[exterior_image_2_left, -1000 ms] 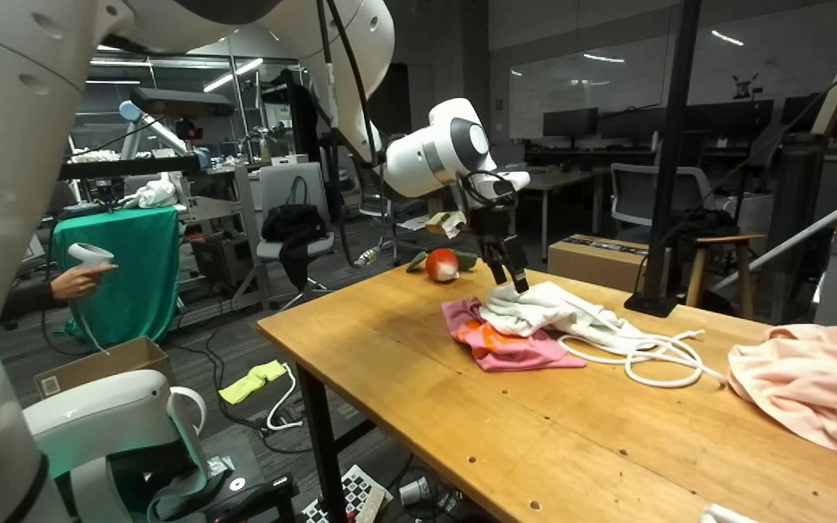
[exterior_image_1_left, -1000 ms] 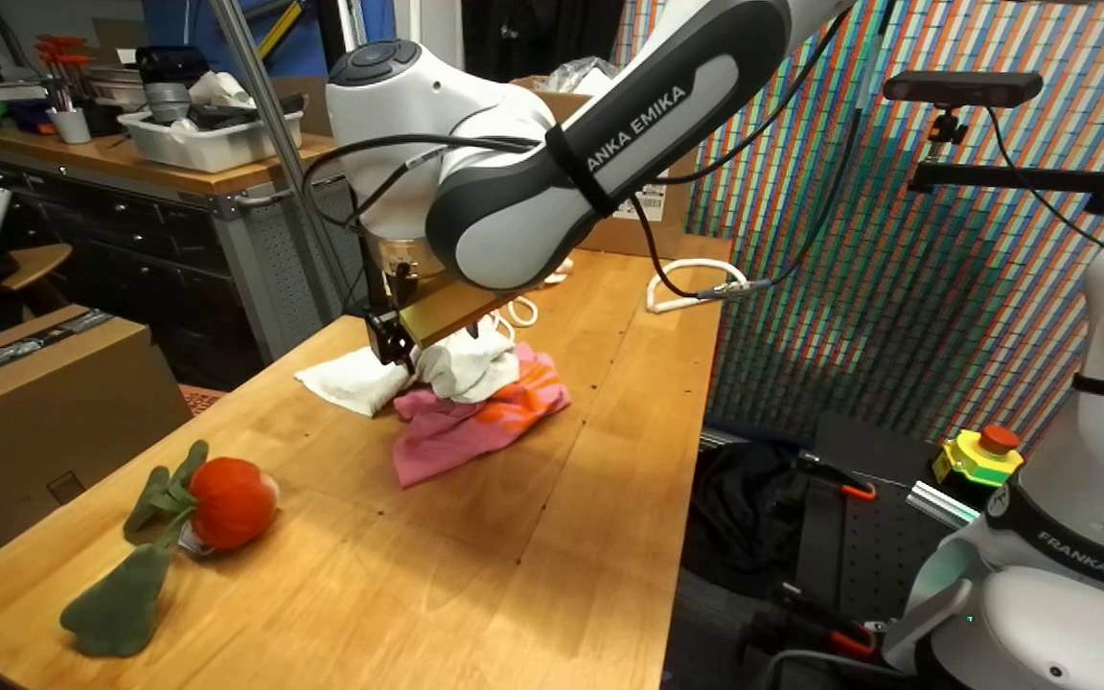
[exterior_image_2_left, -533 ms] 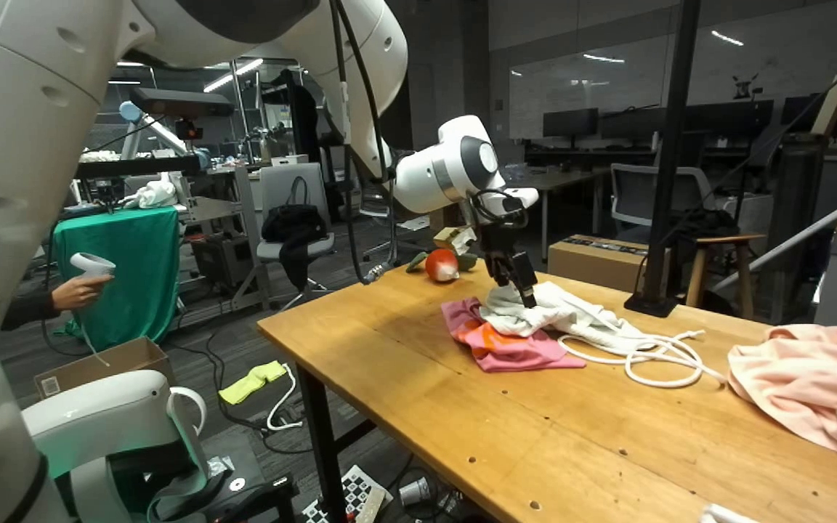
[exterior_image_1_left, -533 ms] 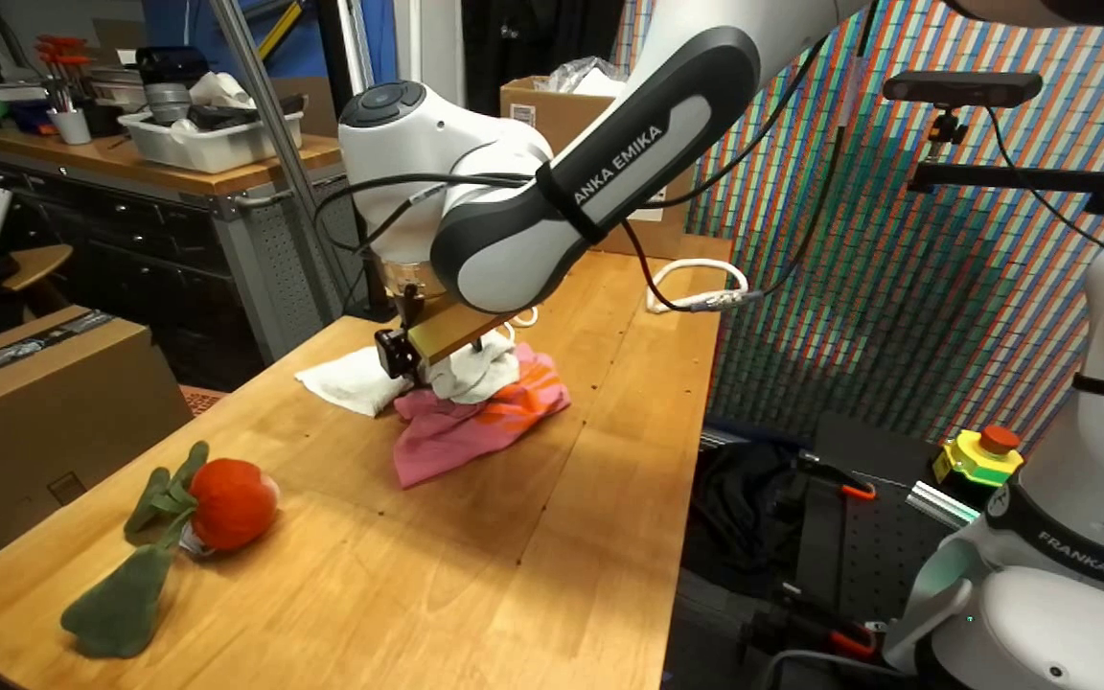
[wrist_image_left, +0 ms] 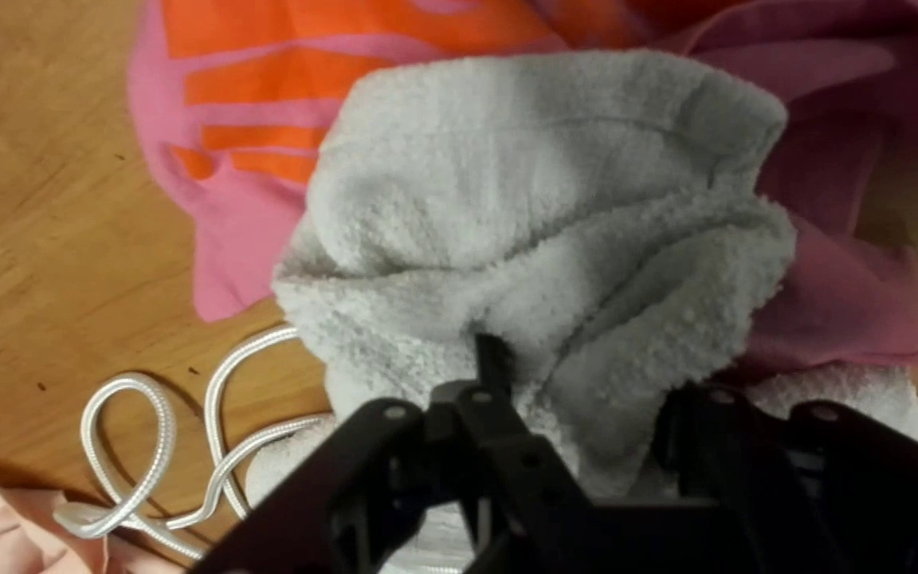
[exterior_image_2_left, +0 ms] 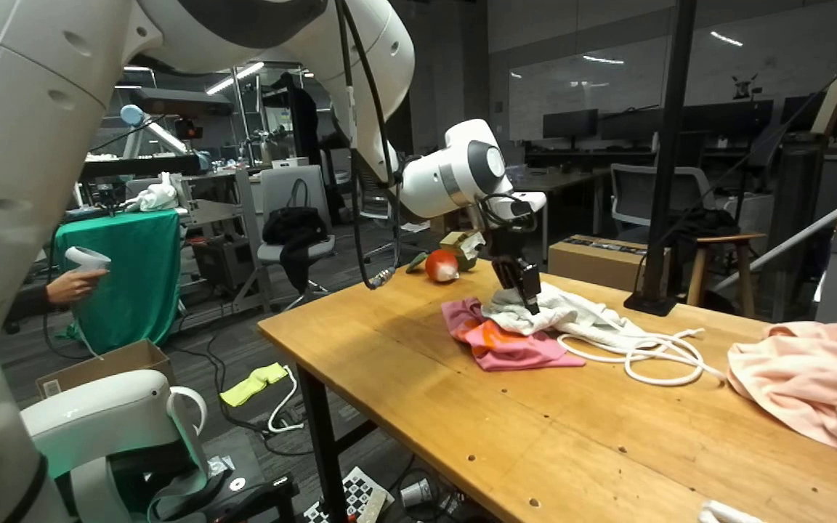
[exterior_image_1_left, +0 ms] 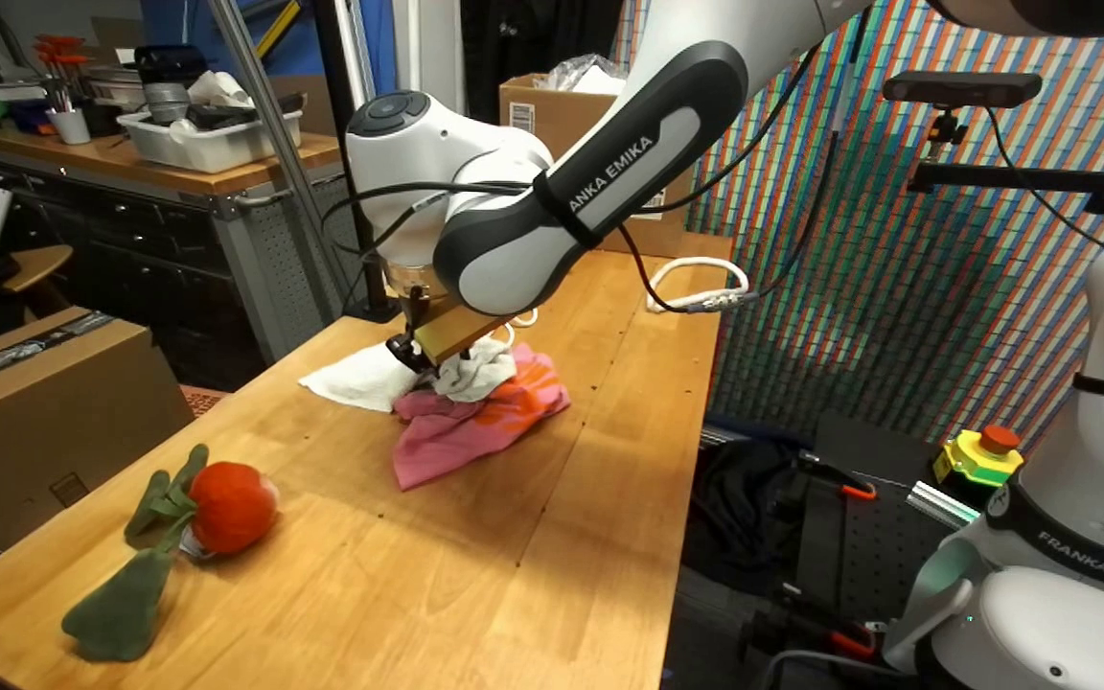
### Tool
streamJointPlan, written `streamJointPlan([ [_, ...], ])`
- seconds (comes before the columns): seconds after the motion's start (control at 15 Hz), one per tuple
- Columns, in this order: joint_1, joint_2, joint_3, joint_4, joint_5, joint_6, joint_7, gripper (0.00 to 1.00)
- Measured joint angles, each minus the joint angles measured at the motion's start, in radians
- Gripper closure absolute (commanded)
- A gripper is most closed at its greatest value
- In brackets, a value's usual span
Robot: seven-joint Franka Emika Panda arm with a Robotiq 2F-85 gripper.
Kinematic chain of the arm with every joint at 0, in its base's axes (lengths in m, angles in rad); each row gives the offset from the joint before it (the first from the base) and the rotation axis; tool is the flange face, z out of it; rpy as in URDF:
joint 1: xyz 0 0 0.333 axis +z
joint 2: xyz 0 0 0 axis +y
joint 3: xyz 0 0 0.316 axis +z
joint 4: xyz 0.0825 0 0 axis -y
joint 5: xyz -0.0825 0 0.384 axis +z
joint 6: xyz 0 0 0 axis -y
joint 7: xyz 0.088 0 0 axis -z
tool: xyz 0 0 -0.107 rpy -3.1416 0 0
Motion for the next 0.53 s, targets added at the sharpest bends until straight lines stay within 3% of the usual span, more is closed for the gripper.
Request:
streamJointPlan([
  [0.13,0.0,0.0,0.0,0.002,0.0,0.0,-0.009,0.96],
  [0.53,0.0,-0.011,0.0,0.003,0.0,-0.008,-0.032,0.95],
])
